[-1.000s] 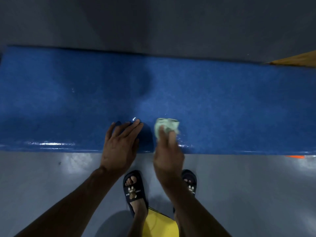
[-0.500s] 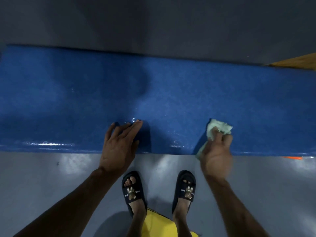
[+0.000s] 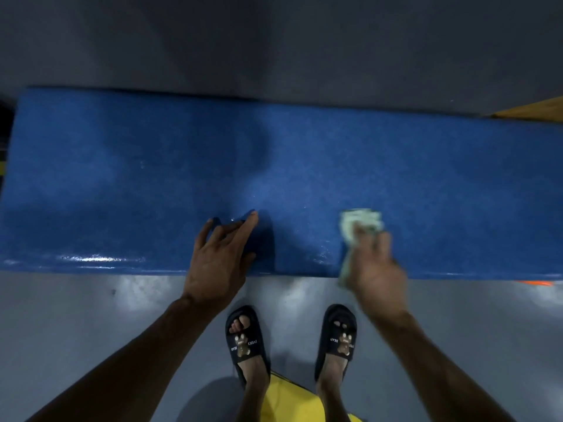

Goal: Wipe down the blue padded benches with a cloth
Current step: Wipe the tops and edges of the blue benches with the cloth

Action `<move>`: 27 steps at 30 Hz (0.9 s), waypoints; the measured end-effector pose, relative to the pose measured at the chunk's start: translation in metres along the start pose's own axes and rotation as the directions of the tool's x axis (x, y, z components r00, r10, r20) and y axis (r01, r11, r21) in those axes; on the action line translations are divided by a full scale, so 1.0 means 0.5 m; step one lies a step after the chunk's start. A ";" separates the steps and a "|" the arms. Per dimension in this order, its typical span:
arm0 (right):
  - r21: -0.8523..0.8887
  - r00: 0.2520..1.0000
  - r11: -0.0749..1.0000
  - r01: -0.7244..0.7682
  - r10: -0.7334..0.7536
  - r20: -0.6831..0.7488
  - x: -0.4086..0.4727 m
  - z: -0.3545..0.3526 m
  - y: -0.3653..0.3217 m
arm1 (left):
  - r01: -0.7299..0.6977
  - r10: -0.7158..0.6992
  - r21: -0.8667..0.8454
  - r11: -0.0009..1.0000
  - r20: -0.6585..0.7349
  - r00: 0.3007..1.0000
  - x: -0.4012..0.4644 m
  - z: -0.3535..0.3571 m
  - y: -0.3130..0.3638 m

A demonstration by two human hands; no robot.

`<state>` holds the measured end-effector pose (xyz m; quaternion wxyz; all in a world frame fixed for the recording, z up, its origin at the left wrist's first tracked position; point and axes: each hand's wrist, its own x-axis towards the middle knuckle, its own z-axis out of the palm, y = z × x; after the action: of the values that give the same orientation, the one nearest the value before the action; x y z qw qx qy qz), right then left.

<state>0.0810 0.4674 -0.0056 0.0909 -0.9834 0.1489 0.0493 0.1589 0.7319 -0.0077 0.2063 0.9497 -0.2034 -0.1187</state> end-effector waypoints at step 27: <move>0.167 0.908 0.897 -0.409 0.418 -0.025 -0.020 0.018 -0.074 | 0.042 -0.041 -0.011 0.999 0.022 0.999 0.009 0.010 -0.014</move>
<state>0.0819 0.5070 -0.0070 0.1513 -0.9201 0.3605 0.0260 0.1636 0.7339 -0.0157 0.2069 0.9512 -0.1852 -0.1346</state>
